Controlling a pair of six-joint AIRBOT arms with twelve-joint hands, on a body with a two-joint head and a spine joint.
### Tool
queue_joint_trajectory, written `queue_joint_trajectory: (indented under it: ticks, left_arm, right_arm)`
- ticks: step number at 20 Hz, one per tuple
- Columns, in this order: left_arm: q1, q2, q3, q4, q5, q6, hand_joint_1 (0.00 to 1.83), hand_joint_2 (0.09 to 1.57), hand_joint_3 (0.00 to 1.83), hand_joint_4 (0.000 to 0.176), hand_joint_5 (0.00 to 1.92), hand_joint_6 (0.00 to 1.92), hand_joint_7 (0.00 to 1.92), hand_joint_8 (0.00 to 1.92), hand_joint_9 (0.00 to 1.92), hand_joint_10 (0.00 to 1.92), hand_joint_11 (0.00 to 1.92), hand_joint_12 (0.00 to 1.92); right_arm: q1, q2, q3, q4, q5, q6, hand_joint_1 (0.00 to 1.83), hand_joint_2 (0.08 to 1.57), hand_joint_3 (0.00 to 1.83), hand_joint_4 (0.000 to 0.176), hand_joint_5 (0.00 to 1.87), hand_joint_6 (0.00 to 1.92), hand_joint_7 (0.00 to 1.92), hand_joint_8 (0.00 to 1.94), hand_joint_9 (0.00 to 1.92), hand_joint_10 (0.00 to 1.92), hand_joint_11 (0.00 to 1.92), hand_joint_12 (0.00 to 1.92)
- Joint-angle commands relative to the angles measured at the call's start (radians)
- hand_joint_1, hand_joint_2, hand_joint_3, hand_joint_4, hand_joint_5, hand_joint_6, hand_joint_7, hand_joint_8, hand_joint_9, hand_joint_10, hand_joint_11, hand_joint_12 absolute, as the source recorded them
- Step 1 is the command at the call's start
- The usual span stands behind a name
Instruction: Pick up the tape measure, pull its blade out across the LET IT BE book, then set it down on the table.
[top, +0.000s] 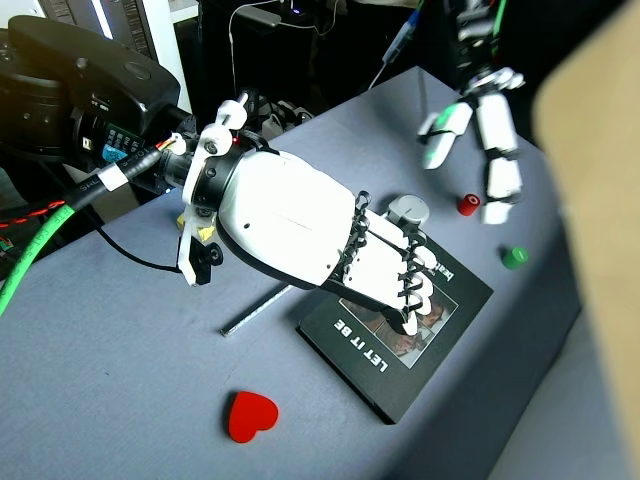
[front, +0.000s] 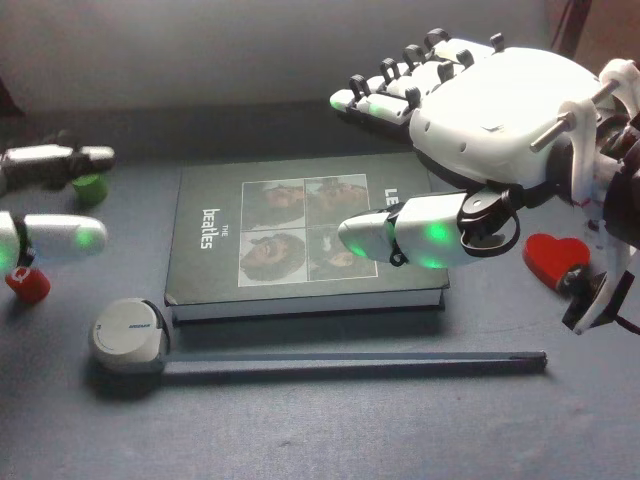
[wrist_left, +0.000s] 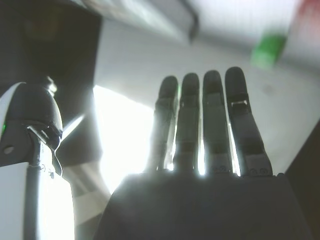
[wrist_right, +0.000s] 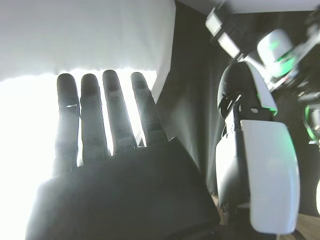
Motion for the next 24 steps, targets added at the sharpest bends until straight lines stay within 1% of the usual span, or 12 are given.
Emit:
queue_joint_trajectory:
  ticks: [1, 5, 6, 7, 8, 11, 13, 14, 15, 18, 21, 24]
  left_arm:
    - [-0.042, 0.013, -0.012, -0.029, -0.005, 0.008, 0.29, 1.01, 0.0, 0.0, 0.24, 0.01, 0.24, 0.01, 0.23, 0.0, 0.01, 0.75]
    - [-0.348, 0.052, -0.1, 0.077, 0.335, 0.202, 0.29, 1.02, 0.0, 0.0, 0.32, 0.01, 0.35, 0.01, 0.37, 0.03, 0.14, 0.81]
    - [-0.424, 0.05, -0.115, 0.103, 0.405, 0.238, 0.36, 1.03, 0.0, 0.0, 0.57, 0.03, 0.54, 0.21, 0.48, 0.55, 0.39, 1.12]
    - [-0.495, 0.044, -0.127, 0.128, 0.467, 0.291, 0.45, 1.03, 0.0, 0.0, 0.69, 0.15, 0.48, 0.87, 0.49, 1.18, 0.55, 1.4]
    - [-0.586, 0.031, -0.143, 0.134, 0.591, 0.417, 0.63, 1.11, 0.01, 0.0, 0.38, 1.75, 0.48, 1.85, 0.68, 1.91, 0.81, 1.91]
    - [-0.806, -0.027, -0.166, 0.144, 0.94, 0.692, 0.83, 1.18, 0.01, 0.0, 0.7, 1.92, 0.82, 1.92, 0.87, 1.92, 0.94, 1.92]
    - [-0.84, -0.06, -0.174, 0.275, 1.011, 0.531, 0.84, 1.18, 0.0, 0.0, 0.99, 1.92, 1.06, 1.92, 1.06, 1.92, 1.11, 1.92]
    - [-0.853, -0.07, -0.187, 0.389, 1.042, 0.42, 0.85, 1.18, 0.0, 0.0, 1.12, 1.92, 1.16, 1.92, 1.16, 1.92, 1.19, 1.92]
    - [-0.871, -0.081, -0.216, 0.527, 1.109, 0.317, 0.8, 1.19, 0.0, 0.0, 1.2, 1.92, 1.27, 1.92, 1.28, 1.92, 1.31, 1.92]
    - [-0.893, -0.083, -0.3, 0.864, 1.23, -0.054, 0.72, 1.23, 0.01, 0.004, 1.3, 1.92, 1.43, 1.92, 1.47, 1.92, 1.52, 1.92]
    - [-0.882, -0.089, -0.378, 1.107, 1.324, -0.383, 0.61, 1.31, 0.01, 0.064, 1.28, 1.92, 1.43, 1.92, 1.47, 1.92, 1.56, 1.92]
    - [-0.869, -0.102, -0.439, 1.19, 1.422, -0.483, 0.58, 1.34, 0.01, 0.083, 1.22, 1.92, 1.41, 1.92, 1.44, 1.92, 1.54, 1.92]
  right_arm:
    - [0.018, 0.005, -0.003, -0.053, 0.034, -0.001, 0.05, 1.11, 0.0, 0.049, 0.08, 0.0, 0.14, 0.0, 0.14, 0.0, 0.0, 0.66]
    - [0.014, 0.011, -0.022, -0.053, 0.069, -0.013, 0.08, 1.1, 0.0, 0.036, 0.19, 0.01, 0.28, 0.0, 0.28, 0.01, 0.07, 0.8]
    - [0.014, 0.013, -0.03, -0.053, 0.077, -0.013, 0.36, 1.08, 0.01, 0.0, 0.61, 0.07, 0.74, 0.14, 0.75, 0.32, 0.49, 1.13]
    - [0.014, 0.015, -0.038, -0.052, 0.087, -0.013, 0.56, 1.08, 0.0, 0.0, 0.8, 0.37, 0.84, 0.61, 0.82, 1.05, 0.75, 1.45]
    - [0.014, 0.018, -0.049, -0.052, 0.1, -0.013, 0.92, 1.04, 0.0, 0.0, 0.7, 1.86, 0.81, 1.91, 1.11, 1.91, 1.29, 1.92]
    - [0.012, 0.024, -0.082, -0.033, 0.154, -0.018, 1.07, 1.0, 0.0, 0.0, 0.98, 1.92, 1.23, 1.94, 1.47, 1.92, 1.7, 1.92]
    - [0.014, 0.024, -0.093, -0.015, 0.183, -0.024, 0.96, 1.1, 0.01, 0.0, 1.21, 1.92, 1.44, 1.94, 1.61, 1.92, 1.8, 1.92]
    - [0.016, 0.024, -0.096, -0.008, 0.191, -0.025, 0.92, 1.15, 0.0, 0.139, 1.28, 1.92, 1.47, 1.94, 1.63, 1.92, 1.8, 1.92]
    - [0.019, 0.024, -0.098, 0.007, 0.196, -0.031, 0.92, 1.19, 0.01, 0.169, 1.25, 1.92, 1.48, 1.94, 1.63, 1.92, 1.81, 1.92]
    - [0.021, 0.024, -0.103, 0.034, 0.196, -0.051, 0.92, 1.27, 0.02, 0.176, 1.21, 1.92, 1.46, 1.94, 1.61, 1.92, 1.81, 1.92]
    - [0.019, 0.023, -0.108, 0.05, 0.192, -0.066, 0.94, 1.29, 0.01, 0.176, 1.15, 1.92, 1.42, 1.94, 1.6, 1.92, 1.81, 1.92]
    - [0.017, 0.023, -0.114, 0.05, 0.192, -0.072, 0.94, 1.29, 0.01, 0.175, 1.14, 1.92, 1.41, 1.94, 1.6, 1.92, 1.8, 1.92]
